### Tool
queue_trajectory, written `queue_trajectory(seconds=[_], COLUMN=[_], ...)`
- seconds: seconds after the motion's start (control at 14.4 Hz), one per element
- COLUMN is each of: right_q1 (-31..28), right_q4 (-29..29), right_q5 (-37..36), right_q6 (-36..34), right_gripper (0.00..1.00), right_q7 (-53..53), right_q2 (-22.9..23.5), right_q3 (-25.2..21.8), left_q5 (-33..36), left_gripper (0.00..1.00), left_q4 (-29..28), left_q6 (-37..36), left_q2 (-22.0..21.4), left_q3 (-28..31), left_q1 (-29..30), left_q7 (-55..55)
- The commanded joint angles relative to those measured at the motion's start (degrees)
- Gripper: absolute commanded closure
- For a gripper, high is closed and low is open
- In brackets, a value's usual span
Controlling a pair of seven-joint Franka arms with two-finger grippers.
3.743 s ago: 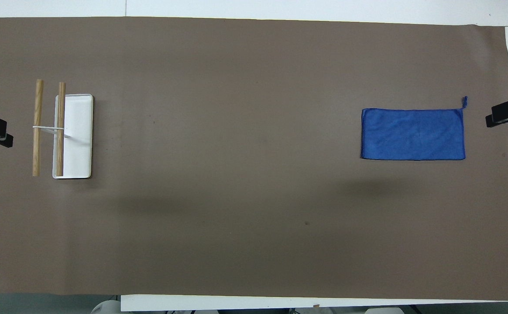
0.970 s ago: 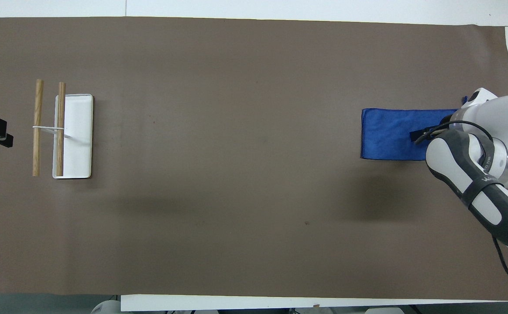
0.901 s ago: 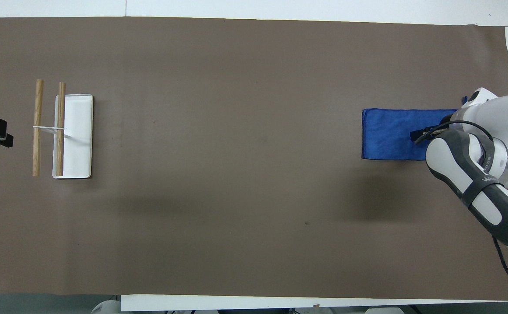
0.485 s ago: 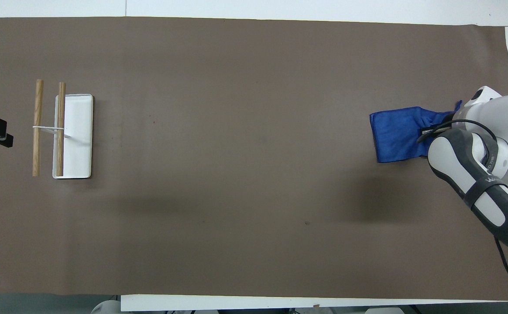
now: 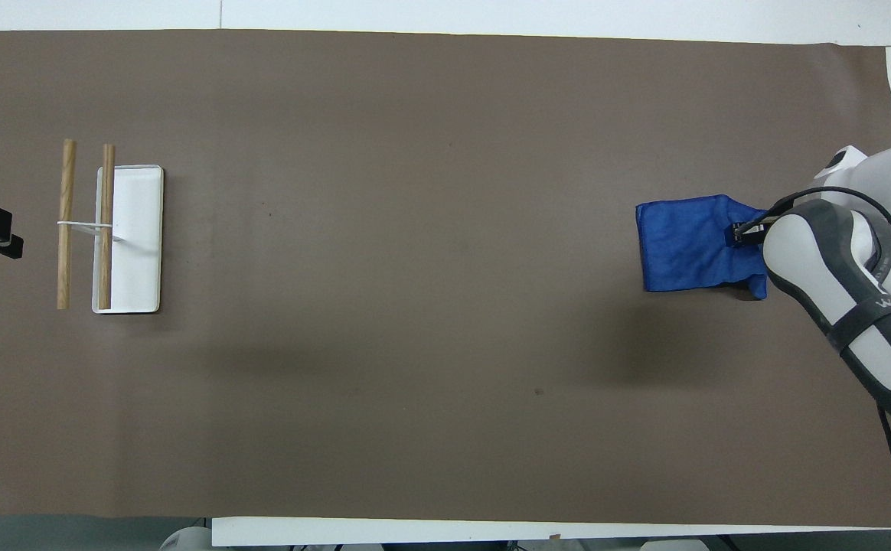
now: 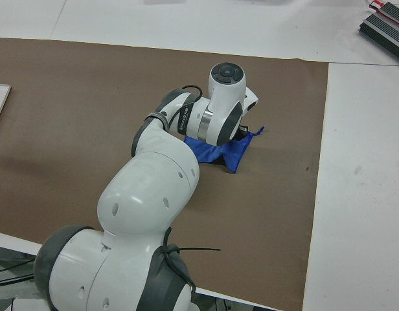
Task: Right arm passes towel to left arm to hang
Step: 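Grasp the blue towel with the right gripper and lift it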
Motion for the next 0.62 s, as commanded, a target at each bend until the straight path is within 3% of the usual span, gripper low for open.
queue_trajectory(seconds=[0.0, 0.28, 0.42, 0.55], right_q1=[-0.5, -0.5, -0.5, -0.5], right_q4=[2.8, 10.9, 13.0, 15.2], right_q5=[0.7, 2.7, 7.0, 8.9], right_q6=[-7.2, -17.9, -18.7, -17.6], right_gripper=[1.00, 1.00, 1.00, 1.00], right_q7=[6.8, 26.6, 39.6, 53.2], right_q2=[-2.1, -2.1, -2.1, -2.1], right_q3=[3.9, 11.4, 16.7, 22.8], left_q5=[-0.4, -0.4, -1.0, -7.6], left_gripper=[0.00, 0.00, 0.00, 0.00], left_q4=[-2.1, -2.1, -3.1, -4.9], left_q6=[1.3, 1.2, 4.3, 8.1], left_q2=[-1.8, -1.9, -2.0, -2.4], left_q3=[0.7, 0.9, 0.7, 0.7], left_q1=[-0.5, -0.3, -0.4, -0.4], left_q7=[-0.3, -3.6, -16.5, -31.3])
